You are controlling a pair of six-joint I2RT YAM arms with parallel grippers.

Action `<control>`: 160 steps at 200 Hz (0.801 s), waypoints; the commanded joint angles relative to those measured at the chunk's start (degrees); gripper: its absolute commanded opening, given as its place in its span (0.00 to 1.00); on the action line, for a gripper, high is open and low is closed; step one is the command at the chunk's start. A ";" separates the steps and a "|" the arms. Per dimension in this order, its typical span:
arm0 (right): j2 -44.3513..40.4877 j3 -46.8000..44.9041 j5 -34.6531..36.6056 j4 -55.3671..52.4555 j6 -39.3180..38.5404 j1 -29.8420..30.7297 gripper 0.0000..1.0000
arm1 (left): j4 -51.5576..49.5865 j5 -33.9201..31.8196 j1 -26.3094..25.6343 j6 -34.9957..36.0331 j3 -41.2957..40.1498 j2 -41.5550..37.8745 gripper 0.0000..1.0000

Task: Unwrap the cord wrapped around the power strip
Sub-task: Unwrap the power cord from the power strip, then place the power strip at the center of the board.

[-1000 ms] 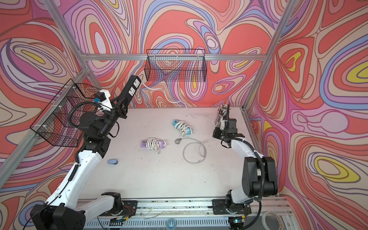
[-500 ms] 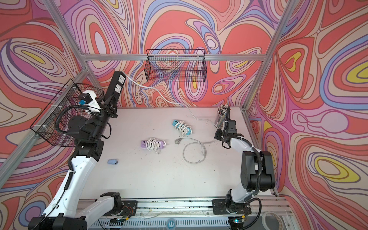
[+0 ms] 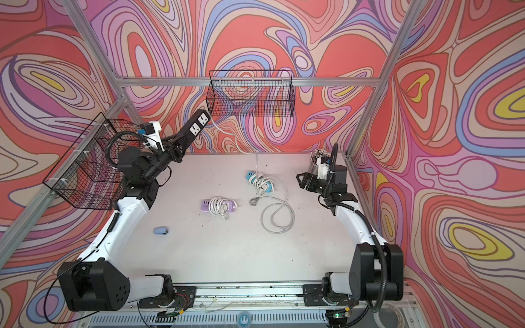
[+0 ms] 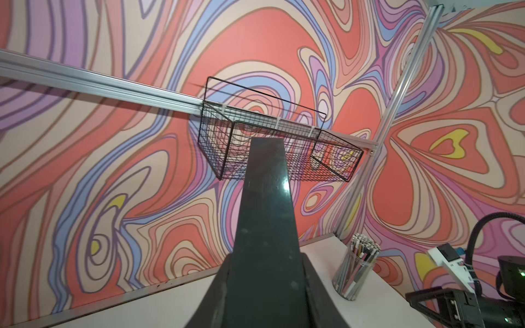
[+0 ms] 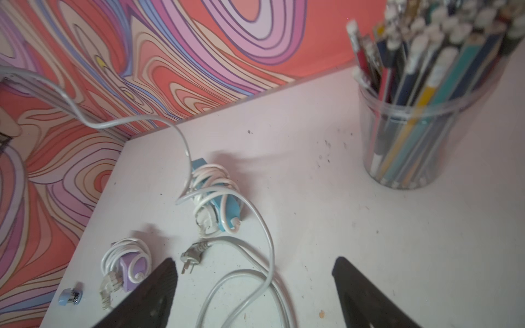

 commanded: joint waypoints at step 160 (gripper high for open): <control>-6.23 18.61 14.62 -4.62 -60.38 30.66 0.98 | -34.60 13.95 -17.81 14.34 23.59 13.32 0.00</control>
